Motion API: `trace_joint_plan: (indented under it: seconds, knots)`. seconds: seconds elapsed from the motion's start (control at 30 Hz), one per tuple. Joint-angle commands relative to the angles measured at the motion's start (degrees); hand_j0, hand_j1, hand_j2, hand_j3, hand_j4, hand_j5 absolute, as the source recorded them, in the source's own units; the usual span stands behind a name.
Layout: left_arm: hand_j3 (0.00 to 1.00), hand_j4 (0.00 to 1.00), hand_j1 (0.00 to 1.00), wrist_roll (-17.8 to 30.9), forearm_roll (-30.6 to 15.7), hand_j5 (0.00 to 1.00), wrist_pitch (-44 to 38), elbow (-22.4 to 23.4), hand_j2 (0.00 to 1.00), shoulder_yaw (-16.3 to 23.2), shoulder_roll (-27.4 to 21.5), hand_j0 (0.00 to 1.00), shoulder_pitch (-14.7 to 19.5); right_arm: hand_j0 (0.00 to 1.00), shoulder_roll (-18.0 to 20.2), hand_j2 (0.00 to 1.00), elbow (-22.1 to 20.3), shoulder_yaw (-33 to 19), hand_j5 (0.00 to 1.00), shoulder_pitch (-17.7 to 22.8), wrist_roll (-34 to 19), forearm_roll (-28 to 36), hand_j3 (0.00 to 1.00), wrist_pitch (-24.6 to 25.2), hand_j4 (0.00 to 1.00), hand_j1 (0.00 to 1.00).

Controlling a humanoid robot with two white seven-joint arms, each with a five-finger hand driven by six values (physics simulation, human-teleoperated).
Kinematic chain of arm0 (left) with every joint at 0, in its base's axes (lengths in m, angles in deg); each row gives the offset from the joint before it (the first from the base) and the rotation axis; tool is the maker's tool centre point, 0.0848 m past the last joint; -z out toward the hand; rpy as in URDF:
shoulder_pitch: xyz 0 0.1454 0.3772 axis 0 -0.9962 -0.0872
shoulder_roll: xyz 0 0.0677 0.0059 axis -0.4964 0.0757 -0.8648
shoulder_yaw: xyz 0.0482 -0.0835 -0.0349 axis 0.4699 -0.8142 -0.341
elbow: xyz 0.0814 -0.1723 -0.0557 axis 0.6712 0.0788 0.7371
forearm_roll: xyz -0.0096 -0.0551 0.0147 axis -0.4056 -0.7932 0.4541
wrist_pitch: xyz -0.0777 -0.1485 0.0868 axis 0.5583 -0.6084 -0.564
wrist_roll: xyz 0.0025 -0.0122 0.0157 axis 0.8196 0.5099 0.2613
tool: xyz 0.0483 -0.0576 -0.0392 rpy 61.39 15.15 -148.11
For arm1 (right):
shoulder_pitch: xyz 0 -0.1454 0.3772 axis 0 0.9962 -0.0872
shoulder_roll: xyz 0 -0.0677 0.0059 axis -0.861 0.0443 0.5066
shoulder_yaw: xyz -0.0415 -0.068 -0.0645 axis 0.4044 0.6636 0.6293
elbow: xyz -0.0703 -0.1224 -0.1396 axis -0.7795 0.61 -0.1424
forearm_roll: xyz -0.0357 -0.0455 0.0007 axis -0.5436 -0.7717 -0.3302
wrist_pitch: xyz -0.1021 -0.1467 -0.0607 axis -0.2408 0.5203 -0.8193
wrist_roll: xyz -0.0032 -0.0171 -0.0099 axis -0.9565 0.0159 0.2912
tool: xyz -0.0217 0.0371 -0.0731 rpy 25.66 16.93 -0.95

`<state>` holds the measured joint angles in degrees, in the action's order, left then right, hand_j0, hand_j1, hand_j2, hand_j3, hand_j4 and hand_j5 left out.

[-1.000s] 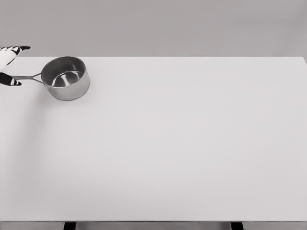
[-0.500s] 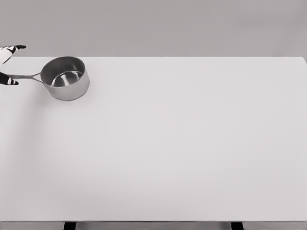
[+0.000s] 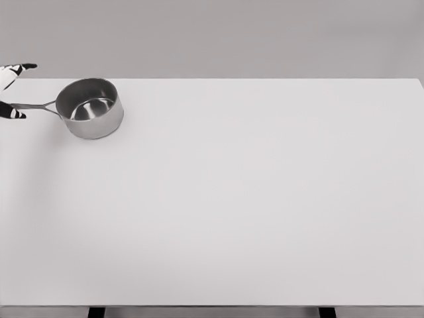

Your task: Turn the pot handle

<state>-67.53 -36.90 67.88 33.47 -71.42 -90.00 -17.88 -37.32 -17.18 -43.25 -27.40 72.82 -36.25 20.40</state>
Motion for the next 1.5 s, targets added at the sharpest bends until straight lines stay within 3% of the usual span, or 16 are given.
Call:
trace_joint_plan:
  seconds: [0.0,0.17,0.47,0.57,0.63,0.7,0.8,0.87,0.97,1.1,1.17,1.47]
  knots:
    - [1.0,1.0,1.0,0.0,-0.5,1.0,1.3,-0.2,1.0,-0.2,-0.3,1.0,0.0,1.0,0.0,1.0,0.0,0.0,1.0,0.0,0.0,0.0,1.0,0.0,1.0,1.0]
    - [1.0,1.0,1.0,0.0,-2.0,1.0,5.3,-1.0,1.0,-0.5,-0.4,1.0,-0.2,1.0,0.0,1.0,0.0,0.0,1.0,0.0,0.0,0.0,1.0,0.0,1.0,1.0]
    - [1.0,1.0,1.0,0.0,-6.1,1.0,5.3,-2.2,1.0,-0.5,-1.4,1.0,-2.5,1.0,0.0,1.0,0.0,0.0,1.0,0.0,0.0,0.0,1.0,0.0,1.0,1.0]
    - [1.0,1.0,1.0,0.0,-11.9,1.0,5.3,-9.8,1.0,-0.6,-4.0,1.0,-6.7,1.0,0.0,1.0,0.0,0.0,1.0,0.0,0.0,0.0,1.0,0.0,1.0,1.0]
    - [1.0,1.0,1.0,0.0,-18.5,1.0,5.3,-18.2,1.0,-1.2,-6.2,1.0,-11.7,1.0,0.0,1.0,0.0,0.0,1.0,0.0,0.0,0.0,1.0,0.0,1.0,1.0]
    - [1.0,1.0,1.0,0.0,-21.5,1.0,5.3,-24.6,1.0,-4.3,-6.5,1.0,-15.6,1.0,0.0,1.0,0.0,0.0,1.0,0.0,0.0,0.0,1.0,0.0,1.0,1.0]
    - [1.0,1.0,1.0,0.0,-23.4,1.0,5.3,-31.5,1.0,-13.1,-6.1,1.0,-20.5,1.0,0.0,1.0,0.0,0.0,1.0,0.0,0.0,0.0,1.0,0.0,1.0,1.0]
    - [1.0,1.0,1.0,0.0,-26.1,1.0,5.3,-33.5,1.0,-13.2,-6.1,1.0,-21.8,1.0,0.0,1.0,0.0,0.0,1.0,0.0,0.0,0.0,1.0,0.0,1.0,1.0]
    - [1.0,1.0,1.0,0.1,-27.9,1.0,5.3,-40.5,1.0,-13.0,-5.9,1.0,-27.0,1.0,0.0,1.0,0.0,0.0,1.0,0.0,0.0,0.0,1.0,0.0,1.0,1.0]
    - [1.0,1.0,1.0,0.8,-27.5,1.0,5.3,-54.9,1.0,-13.0,-4.4,1.0,-37.6,1.0,0.0,1.0,0.0,0.0,1.0,0.0,0.0,0.0,1.0,0.0,1.0,1.0]
    - [1.0,1.0,1.0,0.8,-26.4,1.0,5.3,-56.0,1.0,-11.8,-3.5,1.0,-41.0,1.0,0.0,1.0,0.0,0.0,1.0,0.0,0.0,0.0,1.0,0.0,1.0,1.0]
    - [1.0,1.0,1.0,2.1,-26.4,1.0,5.3,-57.2,1.0,-11.9,-3.2,1.0,-41.4,1.0,0.0,1.0,0.0,0.0,1.0,0.0,0.0,0.0,1.0,0.0,1.0,1.0]
